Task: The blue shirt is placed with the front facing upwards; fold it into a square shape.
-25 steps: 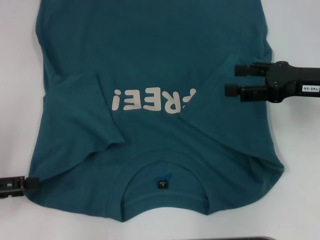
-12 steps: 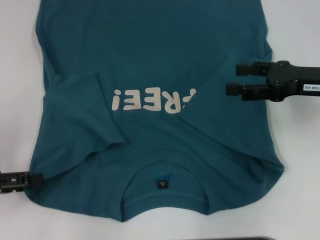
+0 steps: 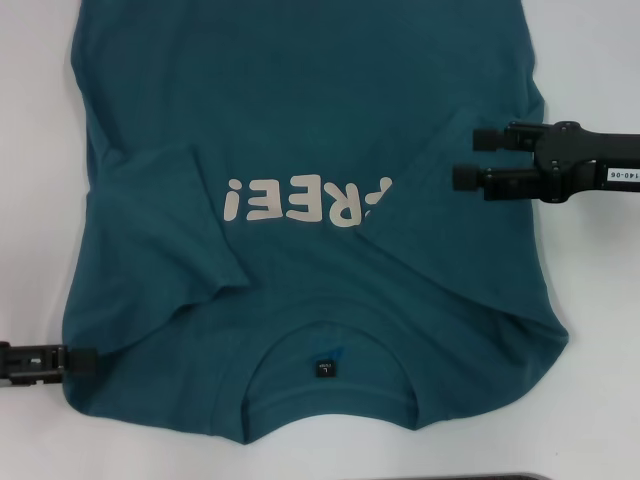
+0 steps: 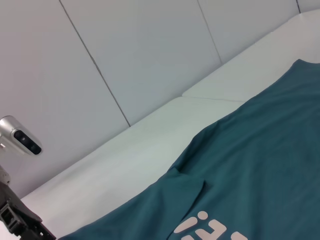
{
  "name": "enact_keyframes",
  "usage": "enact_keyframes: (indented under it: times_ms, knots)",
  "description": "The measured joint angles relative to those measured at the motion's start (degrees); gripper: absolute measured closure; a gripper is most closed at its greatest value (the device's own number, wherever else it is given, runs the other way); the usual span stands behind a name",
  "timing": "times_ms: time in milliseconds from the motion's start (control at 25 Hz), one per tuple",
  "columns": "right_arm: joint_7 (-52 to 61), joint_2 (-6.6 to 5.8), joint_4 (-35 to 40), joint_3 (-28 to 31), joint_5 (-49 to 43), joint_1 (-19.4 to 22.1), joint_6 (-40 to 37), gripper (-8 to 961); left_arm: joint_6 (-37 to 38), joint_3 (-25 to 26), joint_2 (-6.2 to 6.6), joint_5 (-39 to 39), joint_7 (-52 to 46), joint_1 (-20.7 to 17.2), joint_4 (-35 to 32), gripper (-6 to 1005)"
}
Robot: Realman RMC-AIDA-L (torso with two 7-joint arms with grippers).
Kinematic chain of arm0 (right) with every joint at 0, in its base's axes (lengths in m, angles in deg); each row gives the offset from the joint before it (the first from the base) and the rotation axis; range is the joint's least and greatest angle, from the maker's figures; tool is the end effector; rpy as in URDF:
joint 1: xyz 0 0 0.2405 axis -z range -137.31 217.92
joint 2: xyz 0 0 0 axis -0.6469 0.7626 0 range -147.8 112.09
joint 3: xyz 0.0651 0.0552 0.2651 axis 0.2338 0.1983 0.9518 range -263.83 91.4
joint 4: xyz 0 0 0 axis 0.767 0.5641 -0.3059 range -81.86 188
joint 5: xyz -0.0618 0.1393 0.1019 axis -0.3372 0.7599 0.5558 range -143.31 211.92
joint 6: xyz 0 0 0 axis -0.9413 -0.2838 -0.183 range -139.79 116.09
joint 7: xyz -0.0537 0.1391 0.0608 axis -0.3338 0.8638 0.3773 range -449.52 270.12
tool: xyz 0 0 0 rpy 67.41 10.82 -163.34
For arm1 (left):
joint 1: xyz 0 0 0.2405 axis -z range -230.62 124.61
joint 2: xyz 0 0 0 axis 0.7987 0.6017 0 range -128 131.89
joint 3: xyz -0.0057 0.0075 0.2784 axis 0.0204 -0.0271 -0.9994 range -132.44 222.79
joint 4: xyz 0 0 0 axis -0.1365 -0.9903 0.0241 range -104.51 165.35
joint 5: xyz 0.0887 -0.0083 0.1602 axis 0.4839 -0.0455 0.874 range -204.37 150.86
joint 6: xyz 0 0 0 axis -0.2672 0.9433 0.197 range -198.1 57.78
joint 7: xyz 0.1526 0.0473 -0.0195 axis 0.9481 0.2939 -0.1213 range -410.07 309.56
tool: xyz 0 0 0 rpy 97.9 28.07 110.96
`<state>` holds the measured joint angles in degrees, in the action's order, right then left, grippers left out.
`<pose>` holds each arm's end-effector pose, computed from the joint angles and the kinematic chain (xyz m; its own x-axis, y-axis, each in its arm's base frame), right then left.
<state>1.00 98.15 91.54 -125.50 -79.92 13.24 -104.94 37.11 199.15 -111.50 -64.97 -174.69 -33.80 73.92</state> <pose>0.2781 0.3101 -0.0033 0.6824 -0.5213 -0.5124 -0.6241 -0.7804 -0.0372 -0.3559 0.2170 0.0240 0.1077 0.9782 0.1778 0.9819 -0.1326 0.1352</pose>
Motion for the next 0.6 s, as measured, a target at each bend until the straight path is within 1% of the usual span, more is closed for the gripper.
enact_keyframes:
  times_ms: [320,600]
  knots:
    - [0.0,0.00,0.0,0.0,-0.1,0.0,0.2,43,-1.0,0.1,0.56,1.9,-0.2,-0.1,0.5,160]
    - [0.1,0.00,0.1,0.0,0.0,0.1,0.2,43,-1.0,0.0,0.60,2.5,-0.2,0.4,0.5,167]
